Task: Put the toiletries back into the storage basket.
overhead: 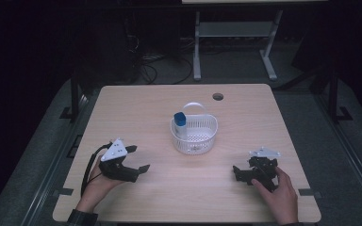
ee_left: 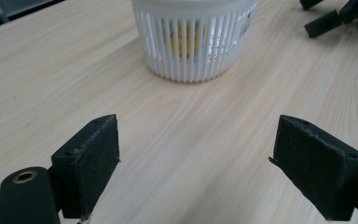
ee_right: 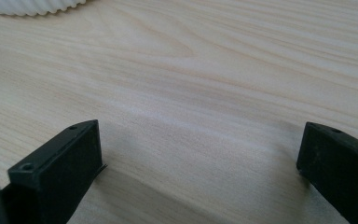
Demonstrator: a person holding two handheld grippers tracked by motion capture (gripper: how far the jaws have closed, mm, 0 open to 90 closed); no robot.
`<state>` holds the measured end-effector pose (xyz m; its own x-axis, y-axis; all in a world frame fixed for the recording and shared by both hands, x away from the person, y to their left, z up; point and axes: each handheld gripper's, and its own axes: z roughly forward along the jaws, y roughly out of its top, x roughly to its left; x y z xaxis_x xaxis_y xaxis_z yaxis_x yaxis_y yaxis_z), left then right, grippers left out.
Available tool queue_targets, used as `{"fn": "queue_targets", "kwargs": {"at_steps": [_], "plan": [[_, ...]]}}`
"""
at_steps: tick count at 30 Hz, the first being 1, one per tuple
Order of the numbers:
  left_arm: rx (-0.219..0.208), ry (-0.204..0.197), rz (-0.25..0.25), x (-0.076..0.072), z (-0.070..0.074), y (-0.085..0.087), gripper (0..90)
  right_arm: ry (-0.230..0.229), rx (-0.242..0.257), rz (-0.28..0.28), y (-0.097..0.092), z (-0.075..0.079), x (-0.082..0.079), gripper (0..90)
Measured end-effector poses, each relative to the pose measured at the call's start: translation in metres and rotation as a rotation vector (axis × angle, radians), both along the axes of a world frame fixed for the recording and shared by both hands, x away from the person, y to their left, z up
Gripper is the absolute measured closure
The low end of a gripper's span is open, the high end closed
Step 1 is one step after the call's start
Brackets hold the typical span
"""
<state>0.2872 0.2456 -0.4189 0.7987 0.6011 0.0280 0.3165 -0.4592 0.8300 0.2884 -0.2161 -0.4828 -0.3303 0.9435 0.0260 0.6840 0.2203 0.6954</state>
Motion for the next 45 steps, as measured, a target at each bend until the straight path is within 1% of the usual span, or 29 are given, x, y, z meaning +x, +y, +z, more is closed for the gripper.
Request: {"fn": "queue_targets", "kwargs": {"at_steps": [5,10,18,19,21,24,27,30,32,38,45], "plan": [[0.002,0.016,0.021,-0.006,-0.007,0.011,13.7,0.001,0.001,-0.001,0.000,0.000,0.000,0.0],[0.018,0.033,0.039,-0.012,-0.016,0.018,13.7,0.000,0.000,0.000,0.000,0.000,0.000,0.0],[0.086,0.059,0.058,-0.020,-0.031,0.026,13.7,0.002,-0.001,0.000,0.000,0.000,0.000,0.0],[0.101,0.062,0.058,-0.021,-0.032,0.027,13.7,0.002,-0.001,0.000,0.000,0.000,0.000,0.0],[0.104,0.069,0.061,-0.022,-0.035,0.028,13.7,0.002,-0.001,0.000,0.000,0.000,0.000,0.0],[0.123,0.077,0.067,-0.023,-0.039,0.031,13.7,0.002,-0.001,0.000,0.000,0.000,0.000,0.0],[0.153,0.088,0.075,-0.024,-0.044,0.033,13.7,0.002,-0.001,0.000,0.000,0.000,0.000,0.0],[0.170,0.102,0.075,-0.025,-0.049,0.035,13.7,0.002,-0.001,0.000,0.000,0.000,0.000,0.0],[0.174,0.110,0.075,-0.025,-0.051,0.036,13.6,0.002,-0.001,0.000,0.000,0.000,0.000,0.0],[0.119,0.128,0.084,-0.024,-0.056,0.041,13.6,0.002,-0.001,0.000,0.000,0.000,0.000,0.0],[0.116,0.128,0.087,-0.024,-0.056,0.042,13.3,0.002,-0.001,0.000,0.000,0.000,0.000,0.0]]}}
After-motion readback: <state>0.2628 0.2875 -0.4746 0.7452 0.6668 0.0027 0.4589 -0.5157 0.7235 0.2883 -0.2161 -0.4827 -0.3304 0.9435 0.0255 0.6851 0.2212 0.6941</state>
